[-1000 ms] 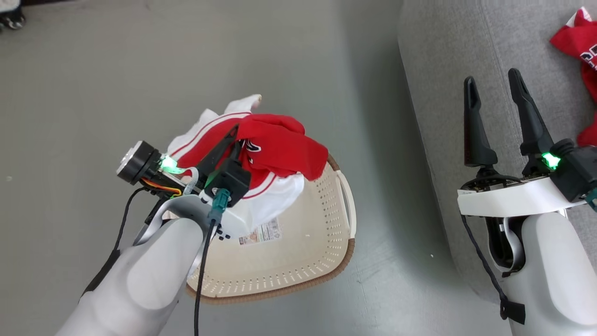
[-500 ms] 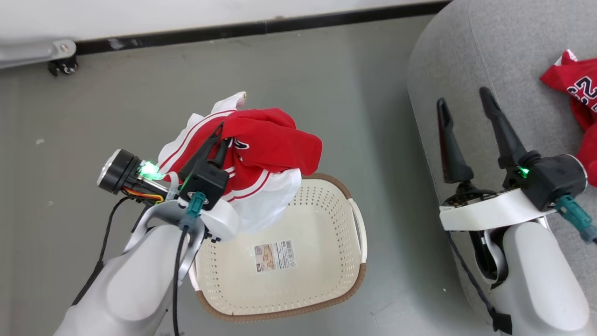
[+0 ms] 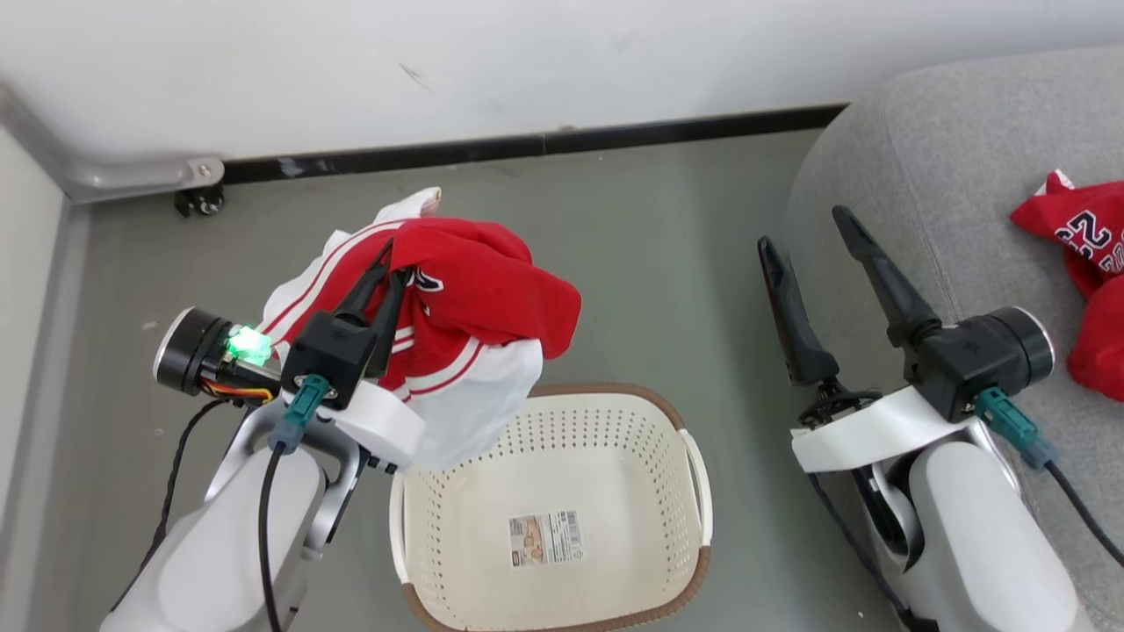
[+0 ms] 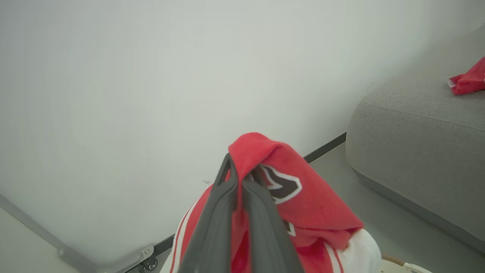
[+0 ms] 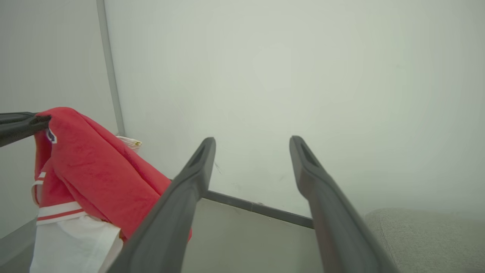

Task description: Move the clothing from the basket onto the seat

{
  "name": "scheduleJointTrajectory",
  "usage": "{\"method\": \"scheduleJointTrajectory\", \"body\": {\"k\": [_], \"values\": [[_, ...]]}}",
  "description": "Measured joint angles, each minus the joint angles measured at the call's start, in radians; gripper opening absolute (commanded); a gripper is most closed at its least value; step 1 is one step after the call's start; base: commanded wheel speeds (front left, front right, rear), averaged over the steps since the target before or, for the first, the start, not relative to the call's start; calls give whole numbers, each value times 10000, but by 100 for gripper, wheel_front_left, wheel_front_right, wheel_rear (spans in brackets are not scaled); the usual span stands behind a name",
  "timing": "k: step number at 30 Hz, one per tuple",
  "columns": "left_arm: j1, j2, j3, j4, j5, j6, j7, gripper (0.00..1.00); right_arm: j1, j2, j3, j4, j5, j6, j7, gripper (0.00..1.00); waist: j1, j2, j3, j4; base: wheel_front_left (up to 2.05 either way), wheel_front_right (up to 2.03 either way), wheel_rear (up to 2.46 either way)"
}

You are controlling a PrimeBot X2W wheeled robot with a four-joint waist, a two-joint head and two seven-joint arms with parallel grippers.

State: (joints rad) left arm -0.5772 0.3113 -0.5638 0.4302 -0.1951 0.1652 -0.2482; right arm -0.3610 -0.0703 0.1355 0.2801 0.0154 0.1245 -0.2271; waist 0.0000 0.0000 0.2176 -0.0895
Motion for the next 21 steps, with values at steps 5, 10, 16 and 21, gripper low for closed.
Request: {"method": "scheduleJointTrajectory", "body": {"k": [5, 10, 16, 21], "values": [[411, 54, 163, -257, -447, -215, -2, 0, 335, -40, 311, 150, 61, 0, 205, 100, 0, 0, -452, 149, 0, 0, 0], [844, 128, 199, -506, -767, -529, -2, 0, 527, -270, 974, 228, 219, 0, 430, 100, 0, 0, -886, 293, 0, 0, 0], [1043, 368, 198, -784, -955, -846, -2, 0, 750, -654, 1781, 274, 226, 0, 738, 100, 0, 0, -1358, 452, 0, 0, 0], [1053, 433, 196, -1030, -1020, -961, 6, 0, 782, -926, 2479, 282, 422, 0, 1034, 100, 0, 0, -1697, 569, 0, 0, 0]]}}
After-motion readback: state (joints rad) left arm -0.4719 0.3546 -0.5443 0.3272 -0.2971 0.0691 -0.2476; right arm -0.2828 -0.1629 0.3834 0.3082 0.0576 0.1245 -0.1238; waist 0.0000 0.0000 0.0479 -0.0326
